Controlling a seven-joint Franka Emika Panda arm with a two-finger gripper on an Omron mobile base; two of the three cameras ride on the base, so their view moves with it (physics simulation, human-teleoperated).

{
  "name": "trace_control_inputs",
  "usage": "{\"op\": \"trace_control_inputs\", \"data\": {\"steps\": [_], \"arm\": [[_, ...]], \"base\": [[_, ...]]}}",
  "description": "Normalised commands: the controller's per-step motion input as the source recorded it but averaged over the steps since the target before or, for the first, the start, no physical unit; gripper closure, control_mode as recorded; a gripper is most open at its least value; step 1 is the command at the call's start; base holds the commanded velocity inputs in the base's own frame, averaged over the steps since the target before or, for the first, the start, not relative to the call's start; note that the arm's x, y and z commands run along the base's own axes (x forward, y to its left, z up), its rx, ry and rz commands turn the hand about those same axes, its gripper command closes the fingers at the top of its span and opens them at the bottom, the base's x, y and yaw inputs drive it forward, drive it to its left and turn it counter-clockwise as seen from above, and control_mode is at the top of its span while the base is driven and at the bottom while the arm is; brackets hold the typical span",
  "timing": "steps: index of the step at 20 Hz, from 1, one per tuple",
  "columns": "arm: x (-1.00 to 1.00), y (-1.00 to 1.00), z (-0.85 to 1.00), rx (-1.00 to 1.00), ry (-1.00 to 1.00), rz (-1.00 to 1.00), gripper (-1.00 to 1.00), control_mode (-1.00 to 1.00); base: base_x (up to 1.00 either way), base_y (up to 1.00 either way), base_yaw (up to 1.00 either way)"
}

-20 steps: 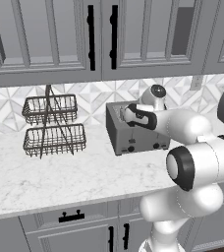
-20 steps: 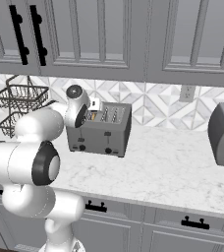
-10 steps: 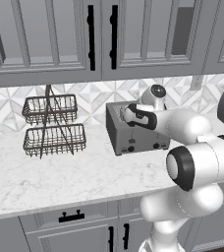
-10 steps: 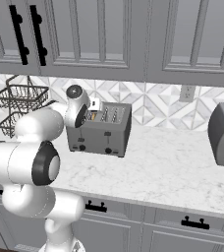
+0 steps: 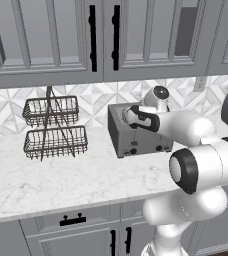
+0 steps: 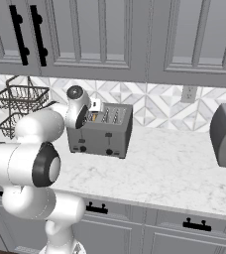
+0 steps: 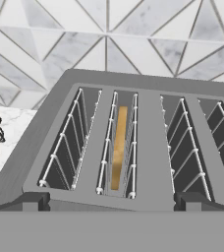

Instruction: Start the toaster. Once the lever pops up, take the bread to the plate on the dining counter.

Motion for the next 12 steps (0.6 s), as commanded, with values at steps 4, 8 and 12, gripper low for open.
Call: {"op": "trace_control_inputs", "data": {"steps": [4,8,12], "arm": [[0.0,0.0,0.0,0.0,0.0,0.0,-1.0,-1.0],[0.0,0.0,0.0,0.0,0.0,0.0,-1.0,-1.0],[0.0,0.0,0.0,0.0,0.0,0.0,-1.0,-1.0]], "base": [[0.0,0.0,0.0],[0.0,0.0,0.0],[0.0,0.0,0.0]]}}
